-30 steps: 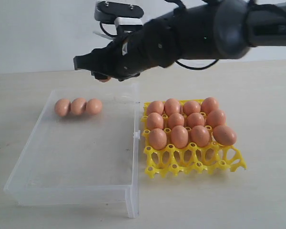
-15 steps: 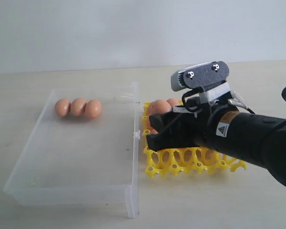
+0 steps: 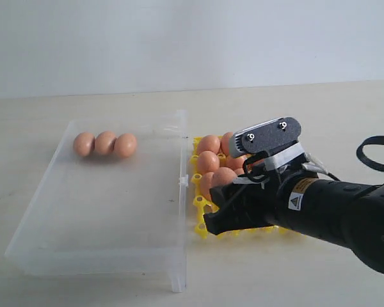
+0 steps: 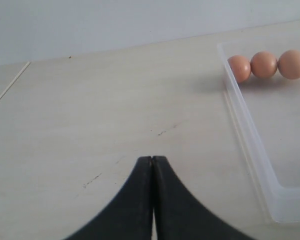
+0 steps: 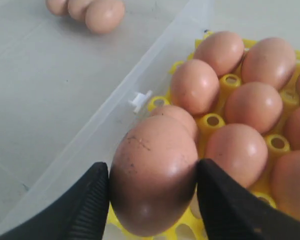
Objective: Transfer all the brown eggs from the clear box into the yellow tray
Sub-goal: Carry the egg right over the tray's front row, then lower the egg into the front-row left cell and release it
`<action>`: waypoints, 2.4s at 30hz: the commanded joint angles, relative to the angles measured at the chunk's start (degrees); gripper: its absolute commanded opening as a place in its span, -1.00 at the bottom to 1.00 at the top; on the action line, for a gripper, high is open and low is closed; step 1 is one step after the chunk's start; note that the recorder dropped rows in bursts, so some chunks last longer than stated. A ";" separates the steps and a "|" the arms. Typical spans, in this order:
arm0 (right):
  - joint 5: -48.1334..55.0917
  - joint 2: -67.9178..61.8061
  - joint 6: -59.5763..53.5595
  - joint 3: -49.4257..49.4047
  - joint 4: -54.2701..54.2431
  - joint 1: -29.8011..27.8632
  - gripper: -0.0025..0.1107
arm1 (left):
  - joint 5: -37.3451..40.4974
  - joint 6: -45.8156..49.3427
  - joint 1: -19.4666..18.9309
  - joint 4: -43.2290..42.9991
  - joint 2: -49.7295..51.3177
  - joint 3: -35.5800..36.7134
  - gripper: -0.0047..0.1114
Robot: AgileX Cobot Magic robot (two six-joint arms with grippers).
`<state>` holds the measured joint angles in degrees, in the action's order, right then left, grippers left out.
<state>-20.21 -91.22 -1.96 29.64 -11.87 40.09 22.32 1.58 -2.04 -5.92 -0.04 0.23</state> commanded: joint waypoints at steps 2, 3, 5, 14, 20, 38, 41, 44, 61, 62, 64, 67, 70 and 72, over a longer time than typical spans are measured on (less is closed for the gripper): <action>-2.94 -3.38 -0.42 -0.07 0.08 0.14 -0.96 | -0.52 -0.29 0.34 0.14 0.04 -0.23 -0.92; -3.48 -3.83 -0.42 -0.07 0.08 0.14 -0.96 | -0.52 -0.29 0.34 0.14 0.04 -0.23 -0.92; -4.63 -4.83 -0.03 -0.07 0.08 0.14 -0.96 | -0.52 -0.29 0.34 0.14 0.04 -0.23 -0.92; -6.68 -8.68 3.50 2.69 2.94 0.14 -0.96 | -0.52 -0.29 0.34 0.14 0.04 -0.23 -0.92; -6.47 -10.23 4.76 3.67 3.18 0.14 -0.96 | -0.52 -0.29 0.34 0.14 0.04 -0.23 -0.92; -6.01 -9.27 6.67 3.67 3.27 0.20 -0.96 | -0.52 -0.29 0.34 0.14 0.04 -0.23 -0.92; -6.24 -8.62 6.67 3.95 3.43 0.20 -0.96 | -0.52 -0.29 0.34 0.14 0.04 -0.23 -0.92; -6.83 -8.61 6.67 3.95 4.56 0.20 -0.96 | -0.52 -0.29 0.34 0.14 0.04 -0.23 -0.92; -7.30 -8.83 6.67 4.05 9.42 0.20 -0.96 | -0.52 -0.29 0.34 0.14 0.04 -0.23 -0.92; -7.03 -8.93 6.67 4.05 9.42 0.20 -0.96 | -0.52 -0.29 0.34 0.14 0.04 -0.23 -0.92; -5.97 -9.65 6.67 4.05 9.42 0.20 -0.96 | -0.52 -0.29 0.34 0.14 0.04 -0.23 -0.92; -5.13 -10.45 6.67 4.05 9.31 0.20 -0.96 | -0.52 -0.29 0.34 0.14 0.04 -0.23 -0.92; -5.13 -10.70 6.67 4.15 9.31 0.20 -0.96 | -0.52 -0.29 0.34 0.14 0.04 -0.23 -0.92; -5.13 -10.70 6.67 4.15 9.31 0.20 -0.96 | -0.52 -0.29 0.34 0.14 0.04 -0.23 -0.92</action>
<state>-24.71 -101.85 4.62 33.34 -3.09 40.09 22.32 1.58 -2.04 -5.92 -0.04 0.23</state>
